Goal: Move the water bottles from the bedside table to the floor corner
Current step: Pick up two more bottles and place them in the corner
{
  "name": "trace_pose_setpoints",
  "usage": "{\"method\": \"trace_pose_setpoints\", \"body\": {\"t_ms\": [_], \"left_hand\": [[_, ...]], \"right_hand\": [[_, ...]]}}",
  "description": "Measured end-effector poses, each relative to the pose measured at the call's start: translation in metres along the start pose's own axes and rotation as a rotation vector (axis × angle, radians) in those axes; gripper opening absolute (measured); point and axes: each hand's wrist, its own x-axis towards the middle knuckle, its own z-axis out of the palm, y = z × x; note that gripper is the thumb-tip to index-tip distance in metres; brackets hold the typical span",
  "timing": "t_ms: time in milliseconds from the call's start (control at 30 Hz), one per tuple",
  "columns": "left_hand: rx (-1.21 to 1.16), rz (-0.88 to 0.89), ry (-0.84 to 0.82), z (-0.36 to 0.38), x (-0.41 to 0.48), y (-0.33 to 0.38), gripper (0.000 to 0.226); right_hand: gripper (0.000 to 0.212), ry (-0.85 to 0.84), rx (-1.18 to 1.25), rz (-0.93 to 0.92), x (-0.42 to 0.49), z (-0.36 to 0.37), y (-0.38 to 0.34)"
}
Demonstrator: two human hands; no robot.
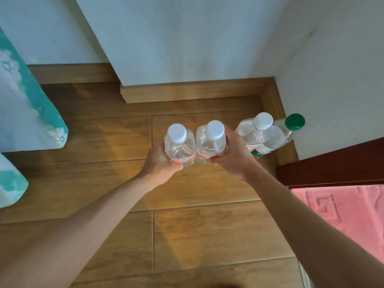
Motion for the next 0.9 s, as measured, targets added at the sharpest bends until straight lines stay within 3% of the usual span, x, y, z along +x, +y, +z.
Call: {"method": "trace_pose_setpoints", "body": {"t_ms": [533, 700, 900], "left_hand": [[-0.018, 0.09, -0.011, 0.009, 0.023, -0.012, 0.044], [-0.01, 0.078, 0.005, 0.014, 0.024, -0.014, 0.047], [0.016, 0.07, -0.022, 0.016, 0.028, -0.015, 0.054]], "right_hand": [[0.067, 0.011, -0.055, -0.017, 0.012, 0.005, 0.009], [0.044, 0.036, -0.126, -0.096, 0.018, 0.007, 0.011], [0.04, 0.05, -0.126, -0.097, 0.02, 0.009, 0.017]]}}
